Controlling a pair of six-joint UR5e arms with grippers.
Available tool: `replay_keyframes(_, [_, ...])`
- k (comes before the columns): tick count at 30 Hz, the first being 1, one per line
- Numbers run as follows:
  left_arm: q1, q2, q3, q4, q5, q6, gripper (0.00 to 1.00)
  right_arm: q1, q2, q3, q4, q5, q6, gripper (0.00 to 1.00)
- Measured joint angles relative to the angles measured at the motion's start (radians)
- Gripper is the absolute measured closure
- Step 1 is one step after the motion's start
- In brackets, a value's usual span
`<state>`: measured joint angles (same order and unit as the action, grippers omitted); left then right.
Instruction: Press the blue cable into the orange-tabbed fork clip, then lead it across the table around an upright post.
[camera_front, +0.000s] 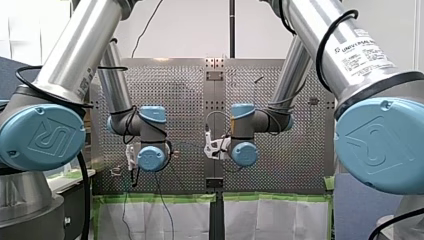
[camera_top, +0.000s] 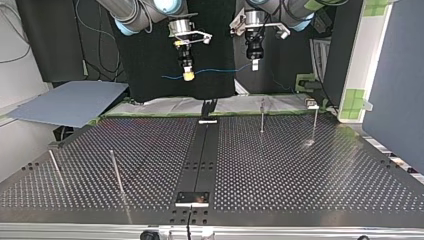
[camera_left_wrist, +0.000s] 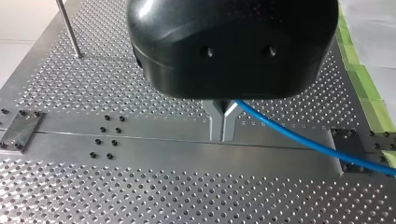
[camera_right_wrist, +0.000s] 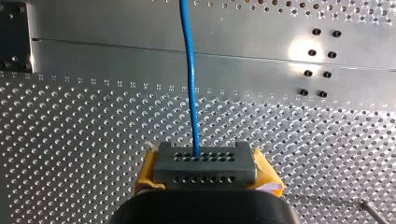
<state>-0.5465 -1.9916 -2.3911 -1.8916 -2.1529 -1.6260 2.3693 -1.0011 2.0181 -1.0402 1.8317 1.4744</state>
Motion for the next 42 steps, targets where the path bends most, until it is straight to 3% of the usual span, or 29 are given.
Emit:
replay_keyframes(13, [0.001, -0.002, 0.0, 0.0, 0.0, 0.0, 1.0, 0.0, 0.0, 0.0, -0.001, 0.0, 0.0, 1.0])
replay_keyframes(23, [0.006, -0.051, -0.001, -0.002, 0.002, -0.002, 1.0, 0.0, 0.0, 0.0, -0.002, -0.001, 0.0, 1.0])
replay_keyframes(37, [0.006, -0.054, -0.002, -0.002, 0.002, -0.002, 1.0, 0.0, 0.0, 0.0, -0.001, -0.001, 0.0, 1.0])
replay_keyframes(42, [0.006, -0.054, -0.002, -0.002, 0.002, -0.002, 1.0, 0.02, 0.02, -0.02, 0.018, 0.018, 0.02, 1.0])
